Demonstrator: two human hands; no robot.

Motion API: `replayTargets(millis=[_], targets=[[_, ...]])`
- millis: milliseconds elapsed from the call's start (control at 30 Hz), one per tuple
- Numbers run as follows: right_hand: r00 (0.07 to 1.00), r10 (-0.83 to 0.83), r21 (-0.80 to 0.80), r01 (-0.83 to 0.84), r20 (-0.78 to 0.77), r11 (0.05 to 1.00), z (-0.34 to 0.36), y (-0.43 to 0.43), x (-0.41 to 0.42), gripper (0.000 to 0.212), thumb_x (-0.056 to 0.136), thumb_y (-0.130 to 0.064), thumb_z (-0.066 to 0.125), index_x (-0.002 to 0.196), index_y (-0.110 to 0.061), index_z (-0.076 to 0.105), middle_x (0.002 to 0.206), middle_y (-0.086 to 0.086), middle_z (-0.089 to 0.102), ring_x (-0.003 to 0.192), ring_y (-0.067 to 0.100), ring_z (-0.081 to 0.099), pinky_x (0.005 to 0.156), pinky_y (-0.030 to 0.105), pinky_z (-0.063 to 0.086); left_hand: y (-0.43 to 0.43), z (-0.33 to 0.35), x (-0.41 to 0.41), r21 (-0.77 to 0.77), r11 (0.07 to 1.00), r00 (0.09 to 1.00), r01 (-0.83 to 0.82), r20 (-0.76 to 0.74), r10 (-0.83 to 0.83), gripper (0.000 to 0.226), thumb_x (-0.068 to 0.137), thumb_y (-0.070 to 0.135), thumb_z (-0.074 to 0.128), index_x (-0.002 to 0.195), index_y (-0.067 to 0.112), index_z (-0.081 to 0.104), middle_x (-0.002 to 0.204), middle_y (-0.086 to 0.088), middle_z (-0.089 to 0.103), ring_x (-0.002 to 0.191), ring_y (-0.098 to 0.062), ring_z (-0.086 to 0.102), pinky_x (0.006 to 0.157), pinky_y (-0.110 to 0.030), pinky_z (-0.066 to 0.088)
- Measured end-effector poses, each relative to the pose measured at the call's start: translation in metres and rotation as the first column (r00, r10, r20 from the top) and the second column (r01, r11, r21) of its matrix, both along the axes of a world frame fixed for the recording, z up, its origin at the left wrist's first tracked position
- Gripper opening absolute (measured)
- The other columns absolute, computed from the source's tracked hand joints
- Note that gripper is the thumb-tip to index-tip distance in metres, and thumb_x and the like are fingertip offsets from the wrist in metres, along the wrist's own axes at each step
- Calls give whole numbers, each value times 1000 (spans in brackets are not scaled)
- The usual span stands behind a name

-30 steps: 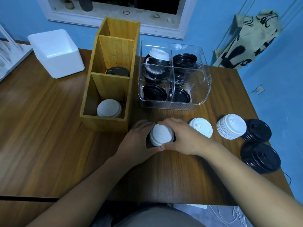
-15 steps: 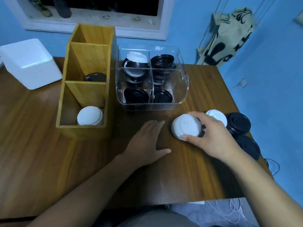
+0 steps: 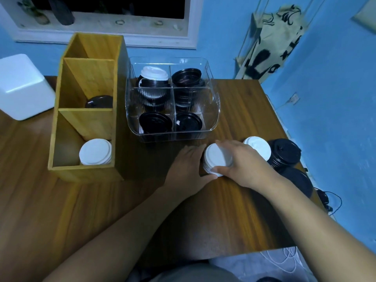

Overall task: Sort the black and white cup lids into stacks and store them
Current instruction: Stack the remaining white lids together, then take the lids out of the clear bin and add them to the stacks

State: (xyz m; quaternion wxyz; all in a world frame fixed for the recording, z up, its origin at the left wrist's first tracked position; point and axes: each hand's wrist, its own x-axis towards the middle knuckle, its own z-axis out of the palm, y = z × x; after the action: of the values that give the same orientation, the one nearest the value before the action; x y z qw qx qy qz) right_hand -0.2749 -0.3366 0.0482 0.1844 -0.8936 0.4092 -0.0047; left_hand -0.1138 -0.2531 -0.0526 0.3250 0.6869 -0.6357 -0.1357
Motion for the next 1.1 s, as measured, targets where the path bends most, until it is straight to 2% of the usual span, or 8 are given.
replayTargets(millis=[267, 367, 467, 600, 700, 800, 900, 1100], targets=[[979, 58, -73, -74, -198, 995, 13, -9, 7, 80, 83, -58, 72, 151, -31, 39, 142, -5, 56, 132, 19, 46, 99, 39, 47, -5, 0, -2, -42, 999, 1000, 0, -4, 0, 78, 72, 57, 82, 136, 19, 57, 124, 4, 67, 118, -15, 58, 116, -43, 35], [934, 111, -188, -183, -340, 965, 22, -16, 5, 71, 82, -64, 67, 142, -32, 46, 133, -9, 59, 126, 17, 44, 96, 40, 42, -12, 4, -11, -38, 999, 1000, -6, 11, 6, 76, 70, 57, 81, 132, 20, 58, 118, 3, 66, 111, -17, 59, 113, -41, 36], [916, 100, -193, -187, -389, 963, 26, -26, -3, 64, 81, -64, 68, 134, -34, 49, 130, -14, 58, 122, 16, 43, 100, 43, 34, -22, 10, -25, -4, 1000, 999, -12, 36, 12, 69, 70, 58, 79, 124, 22, 57, 111, 6, 63, 107, -16, 56, 109, -40, 38], [942, 87, -113, -130, -325, 985, 26, -34, -15, 76, 84, -59, 69, 149, -35, 38, 147, -13, 51, 139, 17, 37, 120, 55, 13, -29, 15, -33, 19, 999, 998, -43, 40, 43, 69, 71, 57, 79, 125, 21, 55, 113, 4, 61, 110, -18, 53, 105, -39, 41], [956, 80, -60, -101, -283, 993, 32, -30, -17, 84, 86, -57, 68, 156, -35, 28, 158, -13, 39, 148, 17, 27, 122, 53, 9, -20, 22, -27, 63, 997, 996, -51, 73, 46, 88, 74, 56, 81, 143, 14, 47, 138, -5, 56, 134, -23, 45, 119, -38, 31], [968, 114, -48, -128, -224, 991, 41, -28, -11, 81, 87, -60, 65, 156, -36, 28, 161, -13, 32, 148, 17, 26, 122, 48, 18, 0, 39, -6, 74, 996, 988, -56, 151, 44, 89, 80, 61, 75, 150, 16, 42, 150, -3, 49, 144, -22, 35, 122, -35, 22], [977, 181, -99, -192, -113, 976, 52, -29, 6, 65, 92, -54, 61, 150, -35, 39, 154, -12, 43, 140, 16, 39, 114, 40, 36, 17, 71, 23, 61, 994, 972, -87, 222, 72, 74, 87, 61, 67, 147, 24, 45, 147, 4, 49, 141, -14, 33, 117, -27, 17], [961, 265, -260, -238, 74, 936, 75, -41, 69, 32, 96, -36, 61, 127, -31, 64, 119, -10, 65, 109, 12, 57, 89, 35, 52, -1, 150, 91, -63, 970, 937, -233, 252, 241, 43, 92, 40, 69, 130, 22, 59, 127, 5, 60, 123, -15, 48, 102, -28, 38]])
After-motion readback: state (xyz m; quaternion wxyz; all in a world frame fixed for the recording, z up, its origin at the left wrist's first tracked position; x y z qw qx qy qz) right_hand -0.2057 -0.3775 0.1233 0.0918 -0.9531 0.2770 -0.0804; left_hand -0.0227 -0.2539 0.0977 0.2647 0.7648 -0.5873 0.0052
